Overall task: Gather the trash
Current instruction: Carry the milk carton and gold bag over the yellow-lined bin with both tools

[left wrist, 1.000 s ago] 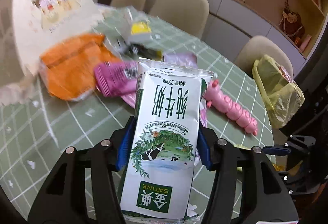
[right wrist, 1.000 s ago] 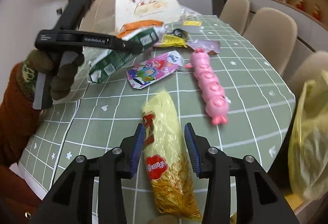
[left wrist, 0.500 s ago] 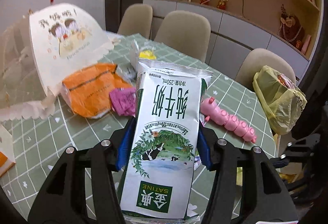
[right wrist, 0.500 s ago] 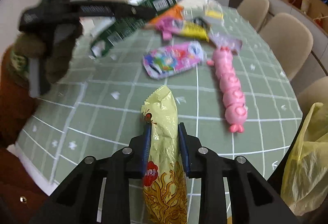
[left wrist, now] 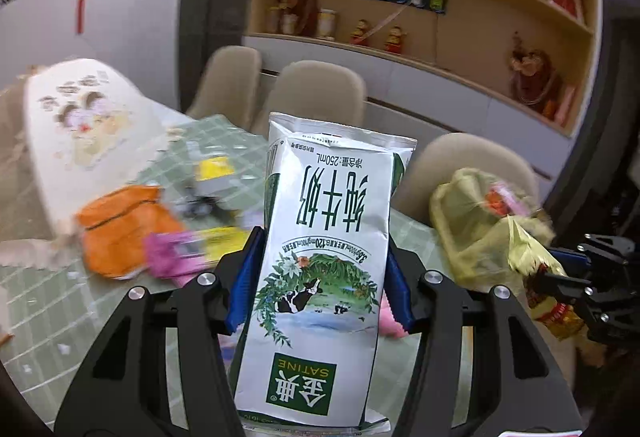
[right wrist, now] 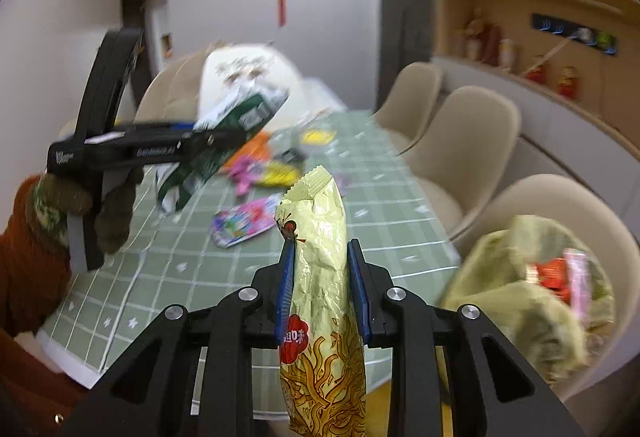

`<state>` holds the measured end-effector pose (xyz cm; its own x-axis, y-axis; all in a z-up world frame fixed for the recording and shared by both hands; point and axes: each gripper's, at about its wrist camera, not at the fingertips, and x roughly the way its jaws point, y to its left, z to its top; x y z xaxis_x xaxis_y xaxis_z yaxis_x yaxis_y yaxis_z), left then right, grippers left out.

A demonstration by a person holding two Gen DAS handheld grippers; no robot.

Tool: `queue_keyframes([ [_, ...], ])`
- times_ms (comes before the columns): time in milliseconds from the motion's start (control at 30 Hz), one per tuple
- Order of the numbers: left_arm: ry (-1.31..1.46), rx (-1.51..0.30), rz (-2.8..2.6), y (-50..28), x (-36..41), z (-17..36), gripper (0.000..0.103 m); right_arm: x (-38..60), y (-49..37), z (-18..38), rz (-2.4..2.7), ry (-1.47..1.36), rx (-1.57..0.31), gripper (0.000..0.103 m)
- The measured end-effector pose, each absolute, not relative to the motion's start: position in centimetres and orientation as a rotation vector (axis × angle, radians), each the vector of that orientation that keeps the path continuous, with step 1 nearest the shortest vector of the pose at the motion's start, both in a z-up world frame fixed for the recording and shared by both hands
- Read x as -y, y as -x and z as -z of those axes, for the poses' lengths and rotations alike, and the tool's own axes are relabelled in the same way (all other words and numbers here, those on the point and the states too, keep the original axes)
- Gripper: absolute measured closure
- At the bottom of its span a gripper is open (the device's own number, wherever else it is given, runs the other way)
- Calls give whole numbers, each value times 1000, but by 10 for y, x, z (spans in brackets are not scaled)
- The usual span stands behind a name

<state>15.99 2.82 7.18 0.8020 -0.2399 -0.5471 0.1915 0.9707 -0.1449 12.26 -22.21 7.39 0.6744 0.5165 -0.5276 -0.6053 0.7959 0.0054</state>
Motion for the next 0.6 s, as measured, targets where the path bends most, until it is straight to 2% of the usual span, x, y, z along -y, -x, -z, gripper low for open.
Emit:
queue_keyframes([
  [333,115,-570,493,-231,91,-107,51,357,-150,-112,-325,87,-425,78],
  [600,106,-665,663,-290,189,-85,51,453,-188,-102,-137,-47,-434,77],
])
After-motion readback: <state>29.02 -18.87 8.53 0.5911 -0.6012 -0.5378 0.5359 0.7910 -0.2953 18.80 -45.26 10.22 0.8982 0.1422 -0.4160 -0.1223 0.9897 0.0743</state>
